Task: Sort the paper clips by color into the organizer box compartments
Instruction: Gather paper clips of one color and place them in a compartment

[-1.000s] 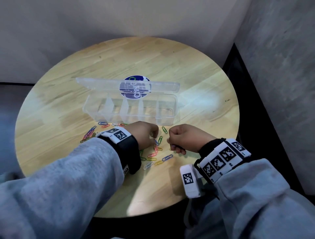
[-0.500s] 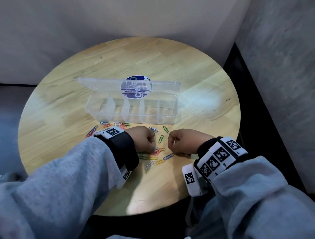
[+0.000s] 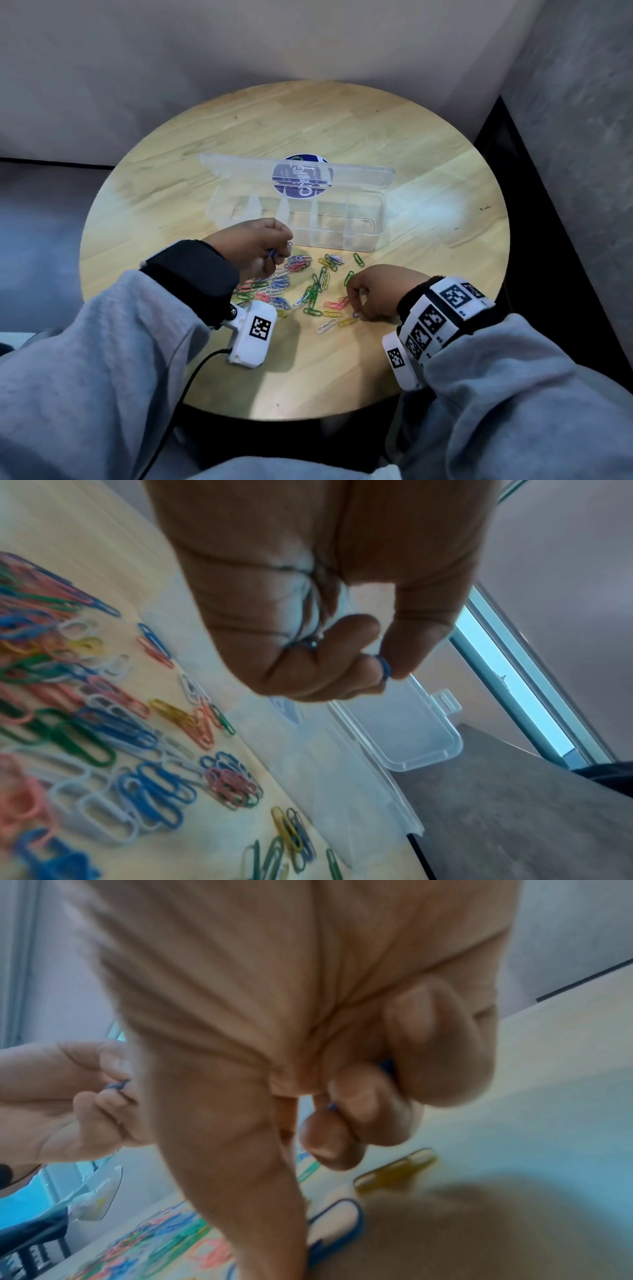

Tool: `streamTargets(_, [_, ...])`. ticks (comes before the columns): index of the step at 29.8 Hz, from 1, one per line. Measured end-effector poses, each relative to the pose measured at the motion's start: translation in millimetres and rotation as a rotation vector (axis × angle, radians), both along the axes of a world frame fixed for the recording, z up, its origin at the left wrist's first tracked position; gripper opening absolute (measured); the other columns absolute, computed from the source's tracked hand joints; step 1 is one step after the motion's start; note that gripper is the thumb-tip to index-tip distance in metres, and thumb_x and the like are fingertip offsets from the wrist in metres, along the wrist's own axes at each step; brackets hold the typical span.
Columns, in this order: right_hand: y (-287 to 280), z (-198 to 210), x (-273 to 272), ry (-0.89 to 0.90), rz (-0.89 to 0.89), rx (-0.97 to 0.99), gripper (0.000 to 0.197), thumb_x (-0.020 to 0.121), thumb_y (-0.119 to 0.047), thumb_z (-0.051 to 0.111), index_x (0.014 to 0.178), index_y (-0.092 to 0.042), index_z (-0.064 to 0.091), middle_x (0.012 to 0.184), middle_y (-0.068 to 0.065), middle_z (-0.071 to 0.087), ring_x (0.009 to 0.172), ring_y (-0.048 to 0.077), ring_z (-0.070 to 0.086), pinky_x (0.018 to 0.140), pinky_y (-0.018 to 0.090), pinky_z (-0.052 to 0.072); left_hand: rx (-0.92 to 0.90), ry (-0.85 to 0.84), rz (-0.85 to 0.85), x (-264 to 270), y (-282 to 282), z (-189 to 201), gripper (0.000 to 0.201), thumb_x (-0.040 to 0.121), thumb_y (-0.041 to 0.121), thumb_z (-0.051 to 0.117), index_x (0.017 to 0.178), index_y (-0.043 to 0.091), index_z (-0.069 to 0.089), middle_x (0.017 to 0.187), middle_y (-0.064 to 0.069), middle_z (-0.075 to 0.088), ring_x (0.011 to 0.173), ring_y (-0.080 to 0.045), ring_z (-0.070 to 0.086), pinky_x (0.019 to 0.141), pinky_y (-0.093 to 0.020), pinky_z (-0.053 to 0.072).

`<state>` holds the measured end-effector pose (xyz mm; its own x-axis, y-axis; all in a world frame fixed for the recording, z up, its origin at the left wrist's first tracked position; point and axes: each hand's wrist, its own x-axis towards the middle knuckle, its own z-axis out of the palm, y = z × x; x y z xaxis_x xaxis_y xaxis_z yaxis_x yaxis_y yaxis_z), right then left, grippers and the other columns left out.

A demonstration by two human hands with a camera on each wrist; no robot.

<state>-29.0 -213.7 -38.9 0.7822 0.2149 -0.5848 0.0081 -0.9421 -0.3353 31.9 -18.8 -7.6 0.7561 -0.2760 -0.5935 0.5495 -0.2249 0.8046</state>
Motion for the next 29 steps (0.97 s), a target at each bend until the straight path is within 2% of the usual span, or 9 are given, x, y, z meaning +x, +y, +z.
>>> streamTargets(3, [7.5, -0.3, 4.2, 0.014, 0.05, -0.069, 0.016, 0.079, -0.004, 0.057, 0.081, -0.019, 0.06, 0.086, -0.001, 0.058, 0.072, 0.017, 0.052, 0.05, 0.02, 0.037, 0.026, 0.057, 0.031, -1.2, 11.5, 0.3, 0.029, 0.089, -0.004, 0.032, 0.085, 0.012, 0.056, 0.066, -0.003, 0.04, 0.051, -0.011, 0.036, 0.036, -0.013, 0.03])
streamTargets(7, [12.7, 2.9, 13.1, 0.028, -0.05, -0.005, 0.013, 0.073, -0.009, 0.059, 0.066, -0.02, 0.057, 0.076, 0.001, 0.063, 0.069, 0.016, 0.055, 0.061, 0.025, 0.046, 0.064, 0.149, 0.026, -2.9, 24.0, -3.0, 0.029, 0.088, 0.002, 0.028, 0.072, 0.009, 0.051, 0.065, -0.002, 0.038, 0.047, -0.01, 0.037, 0.035, -0.012, 0.029])
streamTargets(10, [13.4, 13.6, 21.9, 0.031, -0.191, 0.187, 0.019, 0.077, -0.012, 0.061, 0.063, -0.019, 0.051, 0.066, -0.002, 0.055, 0.055, 0.013, 0.044, 0.051, 0.022, 0.037, 0.083, 0.156, 0.05, -3.4, 29.1, -5.2, 0.027, 0.089, 0.013, 0.039, 0.063, 0.01, 0.045, 0.062, -0.002, 0.041, 0.042, -0.009, 0.039, 0.035, -0.012, 0.027])
streamTargets(12, [14.7, 17.7, 25.3, 0.041, -0.255, 0.297, 0.015, 0.079, -0.012, 0.06, 0.068, -0.018, 0.051, 0.067, 0.001, 0.056, 0.053, 0.014, 0.043, 0.05, 0.022, 0.036, 0.187, 0.101, 0.015, -2.0, 30.3, -8.3, 0.028, 0.09, 0.018, 0.046, 0.063, 0.013, 0.043, 0.059, -0.001, 0.039, 0.041, -0.009, 0.033, 0.036, -0.015, 0.022])
streamTargets(14, [18.1, 16.9, 28.4, 0.052, -0.277, 0.356, 0.013, 0.08, -0.011, 0.058, 0.07, -0.016, 0.051, 0.067, 0.003, 0.058, 0.052, 0.015, 0.045, 0.051, 0.024, 0.038, 0.373, -0.027, -0.119, -0.8, 32.4, -11.3, 0.024, 0.089, 0.018, 0.053, 0.067, 0.015, 0.044, 0.058, 0.0, 0.036, 0.046, -0.013, 0.028, 0.043, -0.019, 0.02])
streamTargets(16, [23.0, 12.2, 31.9, 0.088, -0.307, 0.419, 0.014, 0.082, -0.007, 0.057, 0.071, -0.015, 0.053, 0.067, 0.004, 0.059, 0.051, 0.014, 0.048, 0.049, 0.023, 0.04, 0.598, -0.207, -0.313, -0.7, 35.5, -15.2, 0.015, 0.086, 0.019, 0.059, 0.073, 0.015, 0.052, 0.061, 0.001, 0.045, 0.052, -0.015, 0.037, 0.05, -0.023, 0.028])
streamTargets(19, [25.7, 4.9, 36.9, 0.163, -0.384, 0.549, 0.016, 0.086, 0.0, 0.054, 0.078, -0.013, 0.059, 0.067, 0.004, 0.056, 0.054, 0.013, 0.052, 0.048, 0.022, 0.045, 0.858, -0.383, -0.444, -3.5, 34.1, -19.3, 0.004, 0.081, 0.02, 0.06, 0.079, 0.023, 0.061, 0.069, 0.01, 0.054, 0.063, -0.011, 0.049, 0.057, -0.022, 0.036])
streamTargets(23, [19.7, 4.8, 38.0, 0.201, -0.473, 0.63, 0.025, 0.089, 0.005, 0.043, 0.081, -0.008, 0.063, 0.061, 0.006, 0.048, 0.054, 0.016, 0.048, 0.044, 0.021, 0.044, 0.925, -0.447, -0.527, -2.2, 22.6, -26.2, 0.01, 0.078, 0.019, 0.061, 0.08, 0.028, 0.062, 0.065, 0.014, 0.047, 0.06, -0.003, 0.044, 0.051, -0.019, 0.031])
streamTargets(29, [11.7, 4.6, 37.3, 0.218, -0.574, 0.708, 0.029, 0.091, 0.003, 0.04, 0.07, -0.005, 0.059, 0.063, 0.008, 0.05, 0.045, 0.013, 0.05, 0.038, 0.019, 0.041, 0.975, -0.479, -0.617, -1.6, 9.0, -29.4, 0.01, 0.078, 0.023, 0.066, 0.085, 0.03, 0.063, 0.066, 0.013, 0.046, 0.067, -0.01, 0.047, 0.05, -0.019, 0.029])
